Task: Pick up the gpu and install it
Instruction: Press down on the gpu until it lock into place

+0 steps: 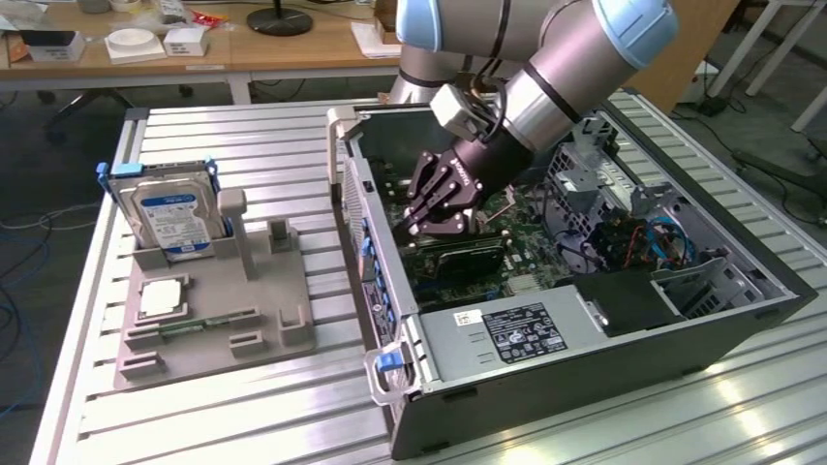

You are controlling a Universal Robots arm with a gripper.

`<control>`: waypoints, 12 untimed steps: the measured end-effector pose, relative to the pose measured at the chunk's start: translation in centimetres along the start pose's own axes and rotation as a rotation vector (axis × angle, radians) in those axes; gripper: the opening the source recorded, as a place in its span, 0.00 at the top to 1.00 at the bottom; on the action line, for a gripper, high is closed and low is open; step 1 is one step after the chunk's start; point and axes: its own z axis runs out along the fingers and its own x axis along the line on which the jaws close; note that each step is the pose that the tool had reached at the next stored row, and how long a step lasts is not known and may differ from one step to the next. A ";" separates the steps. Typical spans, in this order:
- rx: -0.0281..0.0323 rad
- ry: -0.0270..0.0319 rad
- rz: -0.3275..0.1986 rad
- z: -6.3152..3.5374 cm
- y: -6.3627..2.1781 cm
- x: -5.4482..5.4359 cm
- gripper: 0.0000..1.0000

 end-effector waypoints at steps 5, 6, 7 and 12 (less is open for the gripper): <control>-0.0330 -0.0008 0.001 -0.28 -0.36 0.0 0.90; -0.0425 -0.0011 0.001 -0.35 -0.46 0.0 0.90; -0.0475 -0.0013 0.001 -0.41 -0.56 0.0 0.90; -0.0675 -0.0025 0.001 -0.23 -0.99 0.0 0.90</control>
